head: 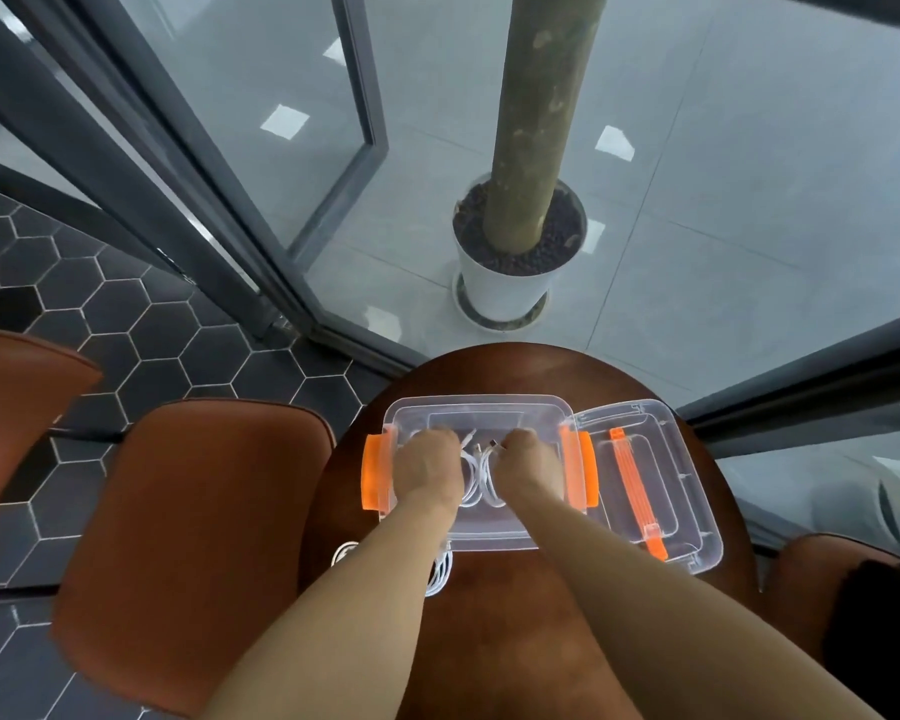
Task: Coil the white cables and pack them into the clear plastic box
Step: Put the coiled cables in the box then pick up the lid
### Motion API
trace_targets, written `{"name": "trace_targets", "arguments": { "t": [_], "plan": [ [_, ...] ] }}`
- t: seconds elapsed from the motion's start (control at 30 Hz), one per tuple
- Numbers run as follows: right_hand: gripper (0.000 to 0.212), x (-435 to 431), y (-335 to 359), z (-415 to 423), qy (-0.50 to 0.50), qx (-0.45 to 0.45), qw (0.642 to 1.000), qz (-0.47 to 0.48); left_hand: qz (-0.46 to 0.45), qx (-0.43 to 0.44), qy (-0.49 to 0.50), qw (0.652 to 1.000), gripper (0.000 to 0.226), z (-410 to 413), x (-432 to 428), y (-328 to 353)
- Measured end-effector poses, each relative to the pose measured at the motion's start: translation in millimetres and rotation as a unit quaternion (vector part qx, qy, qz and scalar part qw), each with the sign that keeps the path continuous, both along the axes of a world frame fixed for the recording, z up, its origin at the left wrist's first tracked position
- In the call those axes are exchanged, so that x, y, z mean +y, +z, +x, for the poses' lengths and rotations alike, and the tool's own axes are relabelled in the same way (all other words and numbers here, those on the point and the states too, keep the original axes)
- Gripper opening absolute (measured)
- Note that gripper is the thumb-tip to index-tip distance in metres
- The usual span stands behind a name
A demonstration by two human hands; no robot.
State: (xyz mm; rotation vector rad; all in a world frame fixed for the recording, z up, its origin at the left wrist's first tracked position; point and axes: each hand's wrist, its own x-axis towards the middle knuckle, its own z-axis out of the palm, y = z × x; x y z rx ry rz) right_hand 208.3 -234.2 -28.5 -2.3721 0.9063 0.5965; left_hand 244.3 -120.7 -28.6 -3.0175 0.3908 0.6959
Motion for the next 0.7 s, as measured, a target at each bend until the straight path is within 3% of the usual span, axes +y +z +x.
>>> {"name": "trace_targets", "arguments": {
  "t": [0.37,0.7],
  "plan": [
    [0.027,-3.2,-9.1,6.5,0.085,0.0,0.996,-0.03,0.035,0.024,-0.02,0.999,0.032,0.2,-3.6,-10.2],
    [0.028,-8.8,-9.7,9.5,0.272,-0.002,0.958,-0.091,0.058,0.02,-0.011,0.998,0.037,-6.7,-10.5,-9.0]
  ]
}}
